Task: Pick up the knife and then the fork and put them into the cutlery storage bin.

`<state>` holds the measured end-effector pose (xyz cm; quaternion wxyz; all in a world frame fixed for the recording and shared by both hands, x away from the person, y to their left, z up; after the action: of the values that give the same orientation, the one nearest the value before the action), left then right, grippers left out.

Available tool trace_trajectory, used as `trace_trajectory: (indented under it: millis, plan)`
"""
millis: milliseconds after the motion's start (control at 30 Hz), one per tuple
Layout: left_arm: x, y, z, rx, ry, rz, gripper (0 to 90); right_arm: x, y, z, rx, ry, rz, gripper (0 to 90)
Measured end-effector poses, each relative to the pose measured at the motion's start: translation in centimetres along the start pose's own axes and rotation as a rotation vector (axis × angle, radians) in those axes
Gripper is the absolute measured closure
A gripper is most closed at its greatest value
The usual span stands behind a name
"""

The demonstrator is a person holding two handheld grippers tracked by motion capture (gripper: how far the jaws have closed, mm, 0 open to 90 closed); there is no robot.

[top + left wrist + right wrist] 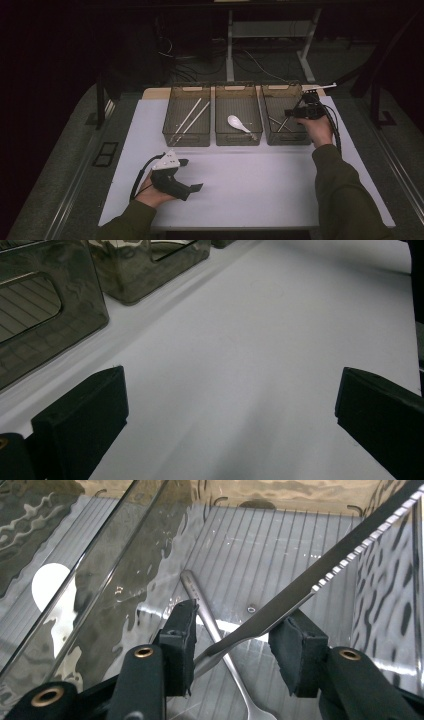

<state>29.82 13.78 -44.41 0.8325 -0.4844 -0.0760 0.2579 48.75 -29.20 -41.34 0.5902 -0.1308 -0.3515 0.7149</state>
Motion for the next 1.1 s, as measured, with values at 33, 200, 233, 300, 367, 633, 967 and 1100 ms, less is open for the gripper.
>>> trace_trajectory:
  millis: [33, 200, 233, 300, 367, 633, 967, 1100]
  plan:
    - [0.0, 0.0, 0.0, 0.001, -0.001, 0.000, 0.0, -0.1, 0.0, 0.1, 0.005, 0.001, 0.000, 52.8]
    - [0.1, 0.0, 0.1, 0.002, 0.000, 0.004, 0.0, -0.3, 0.2, 0.6, 0.018, -0.006, 0.002, 50.0]
    - [0.1, 0.0, 0.1, 0.000, -0.001, 0.006, 0.0, -0.4, 0.2, 0.8, 0.017, -0.002, 0.014, 48.6]
    - [0.2, 0.0, 0.1, -0.001, -0.003, 0.009, 0.0, -0.4, 0.3, 1.0, 0.022, -0.003, 0.015, 43.9]
    - [0.2, 0.0, 0.1, 0.000, -0.003, 0.011, 0.0, -0.3, 0.4, 1.2, 0.023, -0.003, 0.032, 38.3]
    - [0.2, 0.0, 0.1, -0.001, -0.007, 0.009, 0.0, 0.8, -0.8, 0.0, 0.023, 0.009, 0.092, 31.3]
    - [0.3, 0.0, 0.2, -0.001, 0.002, 0.004, 0.0, 1.2, -0.6, -0.9, 0.129, -0.008, 0.069, 31.8]
    - [0.3, 0.0, 0.3, -0.004, -0.003, 0.007, 0.0, 1.2, -0.7, 0.3, 0.085, -0.036, 0.076, 29.8]
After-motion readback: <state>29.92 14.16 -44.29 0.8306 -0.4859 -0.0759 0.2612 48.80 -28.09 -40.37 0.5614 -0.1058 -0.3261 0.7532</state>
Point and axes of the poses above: each handheld gripper's, and its own axes: z roughly backward along the jaws, y roughly out of its underside, x roughly to its left, the point moved 3 cm from there along -z, roughly forward along the jaws, and after that the axes turned 1 degree about -x, right-handed, at the moved point
